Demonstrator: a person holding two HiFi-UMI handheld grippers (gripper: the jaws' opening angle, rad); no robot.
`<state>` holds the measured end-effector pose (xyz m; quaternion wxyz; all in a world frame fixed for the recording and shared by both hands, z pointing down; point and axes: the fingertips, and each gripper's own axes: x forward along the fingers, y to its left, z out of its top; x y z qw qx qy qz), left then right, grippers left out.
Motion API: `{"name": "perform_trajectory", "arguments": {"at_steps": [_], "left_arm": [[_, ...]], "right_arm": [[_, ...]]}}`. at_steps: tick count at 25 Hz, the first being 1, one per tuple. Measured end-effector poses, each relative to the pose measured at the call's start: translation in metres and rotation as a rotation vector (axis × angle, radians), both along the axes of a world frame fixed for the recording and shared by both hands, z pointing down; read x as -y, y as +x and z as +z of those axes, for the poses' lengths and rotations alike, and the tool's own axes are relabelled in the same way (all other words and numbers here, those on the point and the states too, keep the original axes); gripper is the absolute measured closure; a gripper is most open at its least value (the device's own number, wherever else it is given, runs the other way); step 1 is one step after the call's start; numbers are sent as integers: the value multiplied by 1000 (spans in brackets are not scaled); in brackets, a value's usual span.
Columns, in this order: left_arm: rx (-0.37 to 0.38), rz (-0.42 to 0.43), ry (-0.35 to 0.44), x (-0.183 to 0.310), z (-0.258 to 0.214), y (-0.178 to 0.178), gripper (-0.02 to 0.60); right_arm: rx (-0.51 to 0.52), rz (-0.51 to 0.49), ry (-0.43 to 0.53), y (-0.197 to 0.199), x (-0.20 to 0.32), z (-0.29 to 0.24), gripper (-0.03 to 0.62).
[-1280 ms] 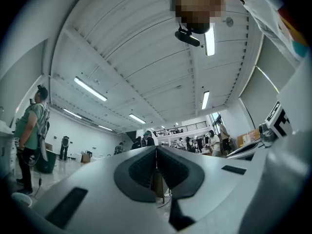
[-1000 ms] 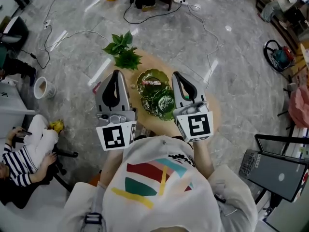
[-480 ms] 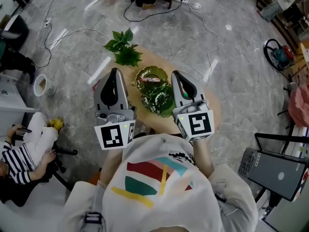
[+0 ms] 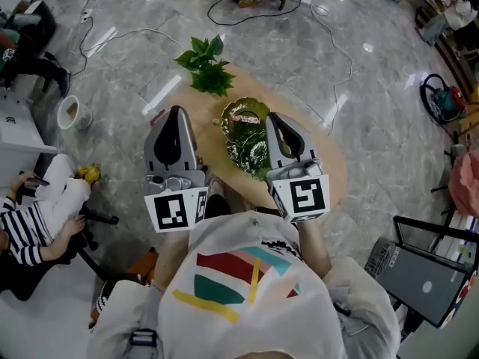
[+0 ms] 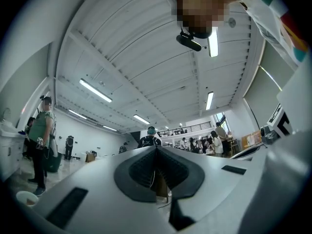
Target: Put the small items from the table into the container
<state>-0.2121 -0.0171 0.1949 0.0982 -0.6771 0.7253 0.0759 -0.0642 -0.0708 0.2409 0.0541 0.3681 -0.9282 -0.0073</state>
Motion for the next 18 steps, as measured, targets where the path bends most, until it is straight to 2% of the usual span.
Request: {"name": "perform_trajectory", "arguments": {"at_steps": [4,8,13,18], "left_arm": [[2,-10,-32,2,19,-29,572],[-10,49,-53,9,43,-68,572],[-20,150,-87,34,75,-118,572],[-32,208,-181,60,139,-153,572]], "right_arm": [[2,68,-37,-25,5,23,579],[57,141,-127,-74,-1,64,571],[-15,216,-228,-147,3,144,415],[-91,258,-436,-194,16,271,385]]}}
